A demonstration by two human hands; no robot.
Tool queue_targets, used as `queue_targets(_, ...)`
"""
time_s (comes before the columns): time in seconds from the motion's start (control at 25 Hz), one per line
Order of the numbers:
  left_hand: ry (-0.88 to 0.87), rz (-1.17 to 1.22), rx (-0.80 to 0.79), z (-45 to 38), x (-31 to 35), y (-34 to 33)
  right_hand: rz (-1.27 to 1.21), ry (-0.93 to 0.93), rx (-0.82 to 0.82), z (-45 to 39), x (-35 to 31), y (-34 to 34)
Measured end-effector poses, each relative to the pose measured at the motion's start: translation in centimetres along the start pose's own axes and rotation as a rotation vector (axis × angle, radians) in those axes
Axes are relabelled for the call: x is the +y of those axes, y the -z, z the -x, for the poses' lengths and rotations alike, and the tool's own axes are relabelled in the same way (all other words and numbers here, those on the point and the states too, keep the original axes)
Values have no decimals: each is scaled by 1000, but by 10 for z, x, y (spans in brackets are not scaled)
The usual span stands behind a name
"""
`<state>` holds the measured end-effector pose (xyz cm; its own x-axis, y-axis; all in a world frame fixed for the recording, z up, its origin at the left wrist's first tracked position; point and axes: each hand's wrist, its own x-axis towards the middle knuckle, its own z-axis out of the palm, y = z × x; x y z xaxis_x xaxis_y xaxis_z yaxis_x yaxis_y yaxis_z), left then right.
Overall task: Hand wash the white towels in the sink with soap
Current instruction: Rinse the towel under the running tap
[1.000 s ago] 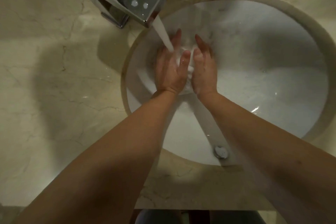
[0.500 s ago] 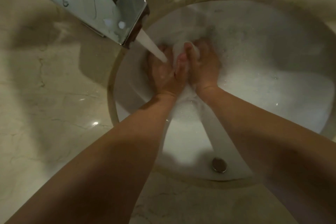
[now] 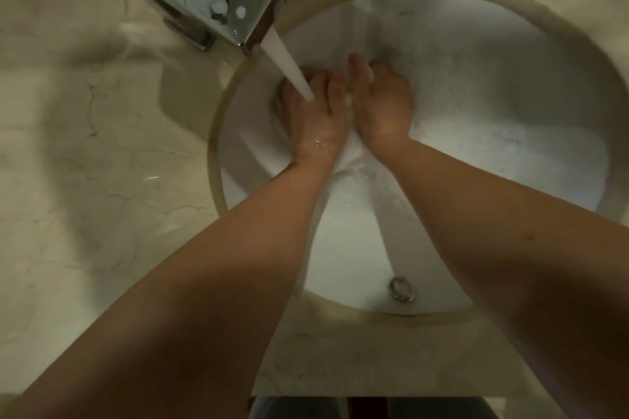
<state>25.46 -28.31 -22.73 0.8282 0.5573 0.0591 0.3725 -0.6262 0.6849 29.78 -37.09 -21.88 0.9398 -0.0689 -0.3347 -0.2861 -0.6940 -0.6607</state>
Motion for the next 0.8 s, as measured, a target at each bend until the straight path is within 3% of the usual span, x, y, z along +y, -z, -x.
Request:
queue_targets(0.08,60,5,45,5,5,2,-12,4,56,5,-1,1)
queue_targets(0.2,349,-53,64,23,19,10,-100,14,141,12,3,2)
queue_targets(0.28,575,126,48,26,25,23,-115,45,149,17,4,6)
queue_targets(0.4,860,440,-176,18,28,40,-238,119,196,28,0,16)
queue_targets(0.48,845,503,-309,11,26,49,-323,166,209,33,-4,18)
queue_targets(0.6,695,503,-372,7,26,60,-445,91,154,38,-13,22)
queue_targets(0.8,598,423,-154,0,39,67,-532,-43,-48,38,-16,27)
